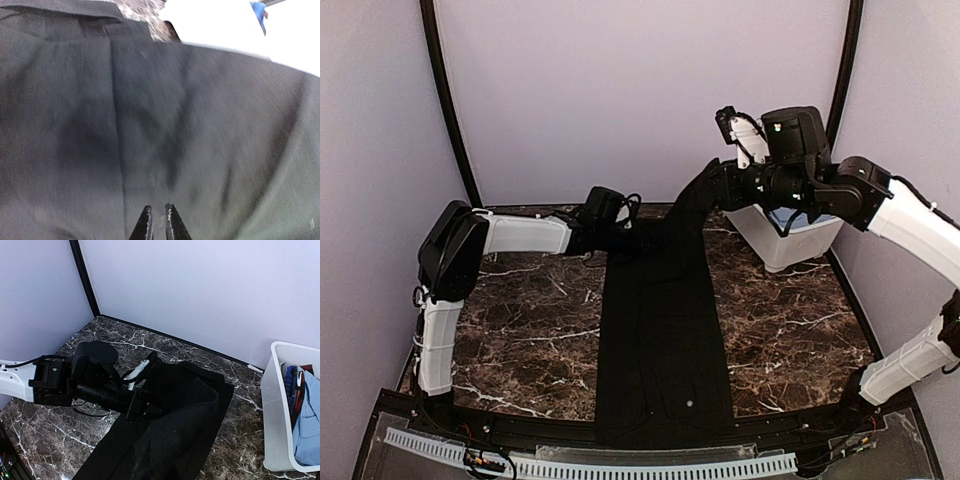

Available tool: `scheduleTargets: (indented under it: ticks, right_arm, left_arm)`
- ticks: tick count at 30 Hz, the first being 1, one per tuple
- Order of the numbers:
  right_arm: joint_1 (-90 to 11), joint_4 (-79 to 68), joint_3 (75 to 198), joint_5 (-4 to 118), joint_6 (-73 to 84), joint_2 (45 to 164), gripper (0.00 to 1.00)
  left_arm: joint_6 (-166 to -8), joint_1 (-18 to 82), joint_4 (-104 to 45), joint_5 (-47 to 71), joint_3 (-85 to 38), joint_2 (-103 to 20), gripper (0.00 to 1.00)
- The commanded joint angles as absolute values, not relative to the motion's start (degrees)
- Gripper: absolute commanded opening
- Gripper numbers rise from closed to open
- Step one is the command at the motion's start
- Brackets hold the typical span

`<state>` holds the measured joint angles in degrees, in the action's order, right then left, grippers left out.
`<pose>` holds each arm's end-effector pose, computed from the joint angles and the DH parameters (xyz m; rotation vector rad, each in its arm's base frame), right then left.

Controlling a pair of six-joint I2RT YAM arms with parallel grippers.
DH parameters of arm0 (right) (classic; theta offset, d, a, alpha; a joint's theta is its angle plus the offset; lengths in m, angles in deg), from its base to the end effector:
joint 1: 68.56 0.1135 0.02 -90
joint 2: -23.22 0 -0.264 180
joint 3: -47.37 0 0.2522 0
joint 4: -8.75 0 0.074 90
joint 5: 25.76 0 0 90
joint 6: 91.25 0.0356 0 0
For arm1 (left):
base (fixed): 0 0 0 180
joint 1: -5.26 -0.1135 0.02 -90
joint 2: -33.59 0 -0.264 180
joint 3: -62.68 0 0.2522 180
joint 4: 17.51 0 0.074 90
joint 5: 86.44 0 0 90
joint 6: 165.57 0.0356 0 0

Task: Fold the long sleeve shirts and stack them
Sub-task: Fold the 1/3-folded shirt at the center of the board.

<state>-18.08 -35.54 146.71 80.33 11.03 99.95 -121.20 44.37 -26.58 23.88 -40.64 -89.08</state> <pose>0.1939 0.2196 0.4274 -0.4618 1.9056 0.4541 0.3762 -0.3218 0.2011 0.1134 2.2887 -1.2167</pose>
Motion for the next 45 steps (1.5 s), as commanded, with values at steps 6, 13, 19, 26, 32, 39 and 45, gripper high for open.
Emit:
scheduleTargets:
  ticks: [6, 13, 19, 26, 32, 39, 45]
  right_arm:
    - [-17.1, -33.2, 149.2, 75.8, 12.6, 102.5, 0.00]
    - [-14.7, -32.8, 146.4, 72.8, 14.2, 103.9, 0.00]
    - [-13.2, -31.7, 140.9, 66.9, 16.0, 104.7, 0.01]
    - [-11.7, -30.1, 137.0, 60.3, 17.2, 107.5, 0.01]
    - [-9.4, -30.7, 137.7, 57.4, 16.7, 112.8, 0.01]
    - [-7.0, -33.1, 138.6, 56.0, 16.4, 119.1, 0.02]
    - [-4.4, -37.4, 141.0, 55.5, 15.1, 124.5, 0.02]
  left_arm:
    - [-126.7, 44.5, -24.3, 24.2, -50.3, -99.1, 0.10]
    - [-130.9, 44.6, -23.6, 23.9, -55.0, -103.5, 0.10]
    - [-132.2, 44.6, -23.5, 22.7, -57.2, -105.0, 0.10]
    - [-131.0, 44.4, -25.3, 21.3, -57.8, -104.1, 0.09]
    - [-130.1, 43.2, -26.3, 16.2, -50.0, -97.6, 0.09]
    - [-128.8, 40.5, -27.3, 11.1, -39.8, -87.4, 0.17]
    - [-126.0, 39.0, -27.8, 8.9, -32.2, -79.8, 0.27]
